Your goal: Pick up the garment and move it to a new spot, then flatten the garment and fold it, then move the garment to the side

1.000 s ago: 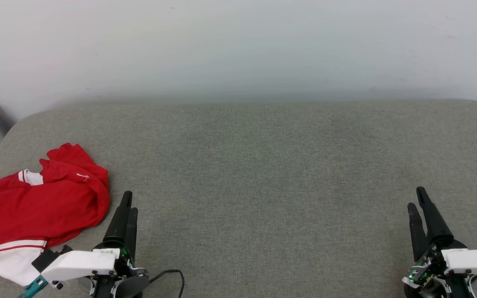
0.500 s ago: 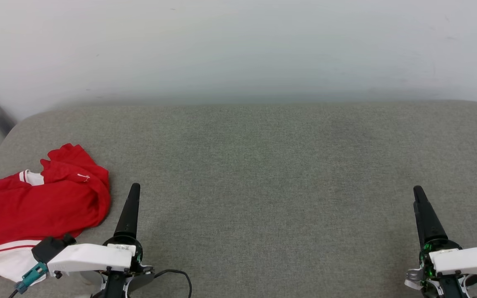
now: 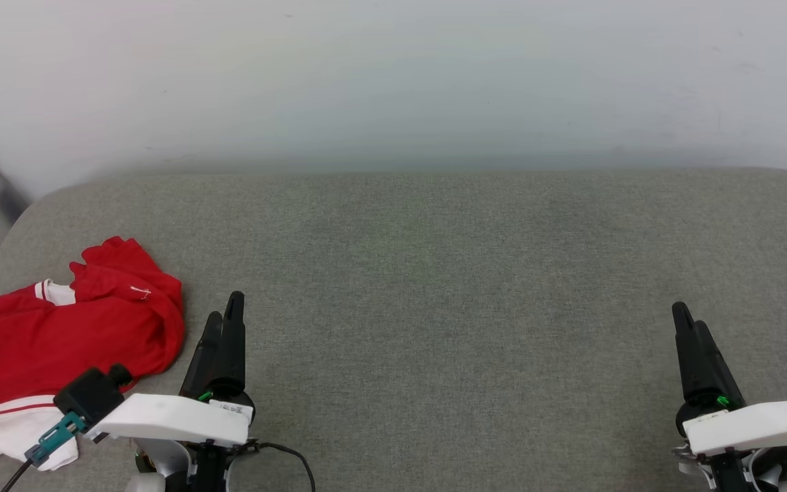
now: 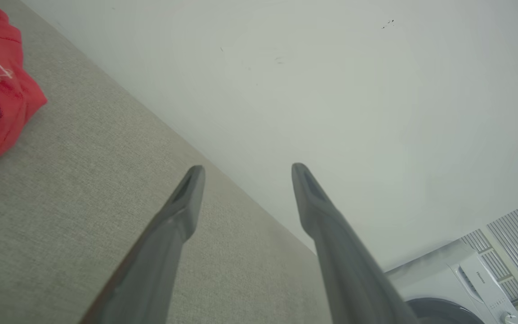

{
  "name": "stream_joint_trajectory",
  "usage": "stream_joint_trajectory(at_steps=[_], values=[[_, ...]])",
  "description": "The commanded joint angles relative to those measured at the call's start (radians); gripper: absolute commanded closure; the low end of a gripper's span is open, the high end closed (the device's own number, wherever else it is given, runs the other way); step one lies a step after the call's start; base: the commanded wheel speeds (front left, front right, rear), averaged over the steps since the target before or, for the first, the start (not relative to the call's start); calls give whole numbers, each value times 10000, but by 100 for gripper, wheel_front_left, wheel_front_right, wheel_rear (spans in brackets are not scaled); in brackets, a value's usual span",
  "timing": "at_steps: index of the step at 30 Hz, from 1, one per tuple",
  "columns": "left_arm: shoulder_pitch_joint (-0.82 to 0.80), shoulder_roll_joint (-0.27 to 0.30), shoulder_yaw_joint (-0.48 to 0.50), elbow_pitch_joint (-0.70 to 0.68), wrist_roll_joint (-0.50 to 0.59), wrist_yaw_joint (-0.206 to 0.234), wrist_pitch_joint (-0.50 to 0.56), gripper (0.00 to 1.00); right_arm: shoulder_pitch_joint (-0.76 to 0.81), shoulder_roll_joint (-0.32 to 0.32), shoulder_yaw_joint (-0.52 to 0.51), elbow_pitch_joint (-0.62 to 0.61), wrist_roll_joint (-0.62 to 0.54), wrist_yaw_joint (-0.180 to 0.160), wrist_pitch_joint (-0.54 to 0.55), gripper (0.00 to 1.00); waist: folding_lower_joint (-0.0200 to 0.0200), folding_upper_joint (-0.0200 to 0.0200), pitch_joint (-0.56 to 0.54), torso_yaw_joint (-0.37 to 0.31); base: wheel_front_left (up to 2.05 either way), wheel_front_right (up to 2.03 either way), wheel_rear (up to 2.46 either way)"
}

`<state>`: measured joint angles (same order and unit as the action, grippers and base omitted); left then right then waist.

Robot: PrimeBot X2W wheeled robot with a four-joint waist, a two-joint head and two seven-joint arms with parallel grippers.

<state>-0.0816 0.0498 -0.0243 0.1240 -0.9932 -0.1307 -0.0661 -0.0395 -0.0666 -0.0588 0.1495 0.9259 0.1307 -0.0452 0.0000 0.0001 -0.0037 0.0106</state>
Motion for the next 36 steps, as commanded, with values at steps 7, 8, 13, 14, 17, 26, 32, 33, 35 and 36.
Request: stream_joint_trajectory(at_steps=[7,8,13,14,17,26,32,33,35,36], values=[[-121,61,-126,-118,1727,0,-279,0,-7,52,0,-446,-1766,0,-96,0,0,-1,-21,17,0,0,0],[-117,69,-139,-114,1964,0,-305,0,6,57,2,-492,-2024,0,-99,0,0,-1,-22,19,0,0,0],[-116,125,-226,-67,3118,28,-465,0,75,95,43,-667,-3092,0,-77,0,0,-1,-38,28,0,0,0],[-116,130,-256,-52,3313,44,-488,0,89,102,45,-698,-3257,0,-85,0,0,-1,-42,30,0,0,0],[-125,157,-350,-13,3851,104,-576,0,132,122,51,-766,-3758,0,-47,0,0,-1,-56,39,0,0,0],[-139,268,-617,242,5055,325,-826,0,301,154,-28,-974,-5110,0,60,0,0,-1,-85,87,0,0,0],[-192,347,-736,383,5706,450,-991,0,418,160,-59,-1116,-5839,-1,118,0,0,-1,-122,130,0,0,0],[-202,361,-754,402,5809,485,-1008,0,438,161,-63,-1142,-5955,-1,123,0,0,-1,-127,136,0,0,0],[-204,389,-790,427,6015,533,-1059,0,484,161,-73,-1181,-6139,-1,147,0,0,-1,-138,143,0,0,0],[-204,406,-810,436,6120,537,-1081,0,502,162,-71,-1204,-6251,-1,143,0,0,-1,-142,146,0,0,0]])
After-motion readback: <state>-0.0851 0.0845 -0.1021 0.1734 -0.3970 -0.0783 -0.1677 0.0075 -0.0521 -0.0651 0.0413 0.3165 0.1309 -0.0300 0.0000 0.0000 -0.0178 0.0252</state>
